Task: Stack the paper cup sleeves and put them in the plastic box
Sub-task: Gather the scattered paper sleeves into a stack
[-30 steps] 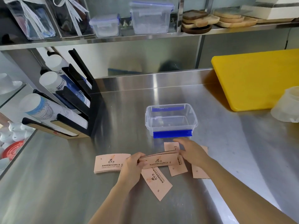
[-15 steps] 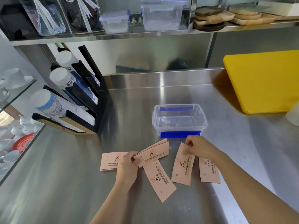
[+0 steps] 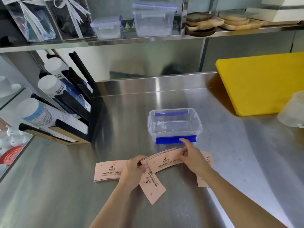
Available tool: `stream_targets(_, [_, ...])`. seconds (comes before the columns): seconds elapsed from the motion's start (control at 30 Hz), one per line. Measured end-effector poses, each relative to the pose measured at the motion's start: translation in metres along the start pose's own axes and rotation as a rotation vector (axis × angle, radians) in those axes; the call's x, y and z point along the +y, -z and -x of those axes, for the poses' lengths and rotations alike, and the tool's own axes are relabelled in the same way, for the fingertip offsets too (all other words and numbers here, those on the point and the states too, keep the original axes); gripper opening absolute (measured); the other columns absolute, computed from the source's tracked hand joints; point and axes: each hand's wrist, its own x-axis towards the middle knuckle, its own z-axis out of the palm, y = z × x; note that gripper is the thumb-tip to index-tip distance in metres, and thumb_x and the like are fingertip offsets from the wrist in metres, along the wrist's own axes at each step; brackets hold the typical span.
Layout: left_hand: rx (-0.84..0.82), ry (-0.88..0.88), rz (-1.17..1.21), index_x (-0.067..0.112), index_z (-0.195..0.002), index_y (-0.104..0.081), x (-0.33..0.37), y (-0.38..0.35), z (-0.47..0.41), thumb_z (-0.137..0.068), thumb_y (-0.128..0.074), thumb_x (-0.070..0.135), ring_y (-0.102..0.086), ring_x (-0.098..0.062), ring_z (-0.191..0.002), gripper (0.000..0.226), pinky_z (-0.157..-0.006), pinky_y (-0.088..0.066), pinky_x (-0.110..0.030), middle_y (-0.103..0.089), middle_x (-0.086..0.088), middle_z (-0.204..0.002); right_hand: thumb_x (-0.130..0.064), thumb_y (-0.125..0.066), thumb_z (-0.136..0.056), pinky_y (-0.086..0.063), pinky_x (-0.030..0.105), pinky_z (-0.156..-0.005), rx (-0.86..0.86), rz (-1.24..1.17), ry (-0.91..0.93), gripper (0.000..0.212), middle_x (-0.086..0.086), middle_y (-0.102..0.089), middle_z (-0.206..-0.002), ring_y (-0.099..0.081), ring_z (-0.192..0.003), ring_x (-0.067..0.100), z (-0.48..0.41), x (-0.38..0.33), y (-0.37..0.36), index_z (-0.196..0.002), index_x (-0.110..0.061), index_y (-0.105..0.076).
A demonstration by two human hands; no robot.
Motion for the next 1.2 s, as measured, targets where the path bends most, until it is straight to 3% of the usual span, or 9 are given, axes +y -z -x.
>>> stream_targets(0.1, [-0.088, -0.024, -0.061, 0.044, -0.073, -0.061, 0.002, -0.003, 0.000, -0.080, -0.053, 0.001, -0.070, -0.022, -0.081, 0.044, -0.074, -0.057, -0.047, -0.073, -0.001, -0.087, -0.025, -0.065, -0.083, -0.039, 0.031, -0.101, -0.020, 0.007, 0.014, 0.057, -0.005, -0.059, -0.123, -0.053, -0.112, 0.015, 0.002, 0.001, -0.001, -0.135, -0.027, -0.042])
stream_targets(0.2, [-0.129, -0.047, -0.081, 0.044, -0.082, -0.056, 0.007, -0.007, 0.002, -0.079, -0.060, 0.010, -0.068, -0.016, -0.085, 0.034, -0.073, -0.057, -0.041, -0.071, 0.003, -0.094, -0.031, -0.066, -0.081, -0.045, 0.027, -0.086, 0.026, 0.086, 0.039, 0.027, -0.001, -0.064, -0.110, -0.055, -0.090, 0.011, 0.003, 0.005, 0.002, -0.106, -0.022, -0.058])
stream_targets(0.3, [-0.042, -0.072, -0.087, 0.033, -0.080, -0.059, 0.012, -0.014, 0.000, -0.081, -0.063, 0.014, -0.060, -0.014, -0.064, 0.019, -0.060, -0.050, -0.034, -0.067, 0.002, -0.077, -0.044, -0.067, -0.076, -0.049, 0.027, -0.077, 0.055, 0.166, 0.057, 0.032, -0.005, -0.060, -0.099, -0.056, -0.083, 0.009, 0.003, 0.009, 0.002, -0.094, -0.021, -0.057])
stream_targets(0.43, [0.019, -0.082, -0.108, 0.017, -0.088, -0.064, 0.017, -0.019, -0.005, -0.086, -0.057, 0.014, -0.046, -0.011, -0.049, 0.009, -0.041, -0.033, -0.016, -0.059, 0.001, -0.065, -0.038, -0.071, -0.075, -0.039, 0.016, -0.073, 0.062, 0.065, 0.054, 0.040, -0.017, -0.047, -0.106, -0.050, -0.085, 0.001, 0.005, 0.014, 0.023, -0.109, -0.029, -0.052])
stream_targets(0.6, [0.060, -0.057, -0.087, 0.016, -0.092, -0.064, 0.017, -0.022, -0.008, -0.088, -0.055, 0.012, -0.045, -0.006, -0.039, 0.011, -0.034, -0.030, -0.012, -0.056, 0.003, -0.059, -0.030, -0.079, -0.063, -0.049, 0.030, -0.084, -0.124, 0.439, -0.095, 0.073, -0.006, -0.042, -0.128, -0.051, -0.100, 0.012, 0.000, 0.043, 0.063, -0.126, -0.026, -0.042])
stream_targets(0.77, [0.039, -0.060, -0.052, 0.015, -0.091, -0.063, 0.023, -0.030, -0.006, -0.088, -0.055, 0.010, -0.050, -0.005, -0.046, 0.010, -0.035, -0.034, -0.007, -0.059, 0.004, -0.064, -0.027, -0.084, -0.056, -0.052, 0.026, -0.067, -0.219, 0.463, -0.192, 0.077, -0.003, -0.040, -0.105, -0.058, -0.079, 0.016, 0.003, 0.045, 0.064, -0.118, -0.024, -0.038])
stream_targets(0.97, [0.034, -0.061, -0.051, 0.016, -0.092, -0.064, 0.025, -0.031, -0.010, -0.087, -0.055, 0.010, -0.056, -0.012, -0.058, 0.012, -0.043, -0.040, -0.010, -0.064, -0.003, -0.076, -0.023, -0.073, -0.072, -0.052, 0.031, -0.064, -0.161, 0.246, -0.162, 0.025, 0.012, -0.066, -0.090, -0.064, -0.072, 0.020, 0.006, 0.049, 0.070, -0.072, -0.017, -0.049])
stream_targets(1.07, [0.030, -0.056, -0.066, 0.013, -0.097, -0.065, 0.025, -0.030, -0.013, -0.087, -0.056, 0.011, -0.058, -0.019, -0.072, 0.015, -0.056, -0.039, -0.016, -0.067, -0.007, -0.084, -0.012, -0.070, -0.076, -0.044, 0.024, -0.039, -0.037, -0.045, -0.118, 0.022, 0.029, -0.064, -0.086, -0.050, -0.039, 0.016, 0.011, 0.046, 0.077, -0.071, -0.012, -0.049])
stream_targets(1.2, [-0.004, -0.054, -0.084, 0.013, -0.097, -0.065, 0.025, -0.030, -0.016, -0.087, -0.055, 0.011, -0.057, -0.021, -0.076, 0.014, -0.058, -0.040, -0.019, -0.069, -0.010, -0.089, -0.005, -0.067, -0.079, -0.052, 0.024, -0.040, 0.037, -0.087, -0.145, 0.019, 0.014, -0.064, -0.068, -0.052, -0.033, 0.011, 0.016, 0.037, 0.075, -0.084, -0.006, -0.049])
